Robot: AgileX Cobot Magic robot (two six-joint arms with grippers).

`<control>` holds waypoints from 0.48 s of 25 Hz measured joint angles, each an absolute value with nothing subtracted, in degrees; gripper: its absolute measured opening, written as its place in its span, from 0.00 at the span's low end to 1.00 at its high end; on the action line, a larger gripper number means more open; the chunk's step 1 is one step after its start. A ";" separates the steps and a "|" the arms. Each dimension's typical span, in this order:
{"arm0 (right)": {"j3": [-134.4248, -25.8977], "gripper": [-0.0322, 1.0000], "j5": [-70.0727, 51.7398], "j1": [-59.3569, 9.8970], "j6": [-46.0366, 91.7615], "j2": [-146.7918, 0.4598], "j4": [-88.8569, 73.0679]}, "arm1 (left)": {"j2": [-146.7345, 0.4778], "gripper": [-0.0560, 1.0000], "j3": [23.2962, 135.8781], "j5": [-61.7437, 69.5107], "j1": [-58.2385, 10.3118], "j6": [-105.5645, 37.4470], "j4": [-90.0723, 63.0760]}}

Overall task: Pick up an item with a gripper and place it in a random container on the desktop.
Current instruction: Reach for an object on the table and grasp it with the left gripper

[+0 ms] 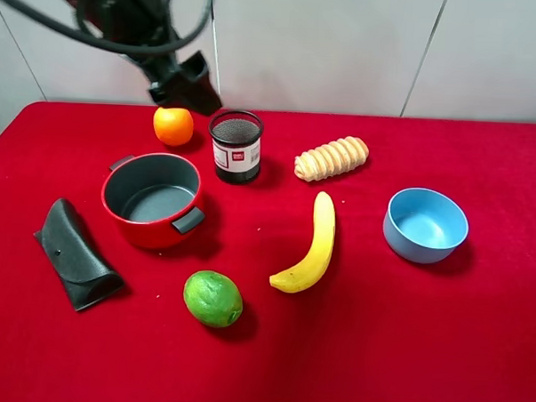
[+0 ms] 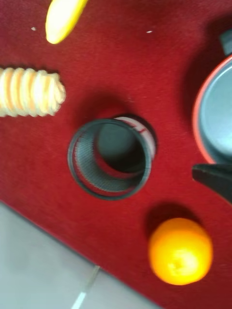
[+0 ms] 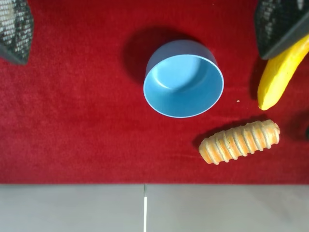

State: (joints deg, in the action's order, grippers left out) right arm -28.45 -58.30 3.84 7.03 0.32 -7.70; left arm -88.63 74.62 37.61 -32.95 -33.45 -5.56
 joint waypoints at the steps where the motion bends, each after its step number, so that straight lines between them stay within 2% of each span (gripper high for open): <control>1: -28.45 0.70 -58.30 3.84 7.03 0.32 -7.70 | -89.91 0.99 75.67 37.61 -33.33 -34.08 -5.56; 12: -28.45 0.70 -58.30 3.84 7.03 0.32 -7.70 | -102.31 0.99 87.72 37.66 -36.39 -38.69 -6.25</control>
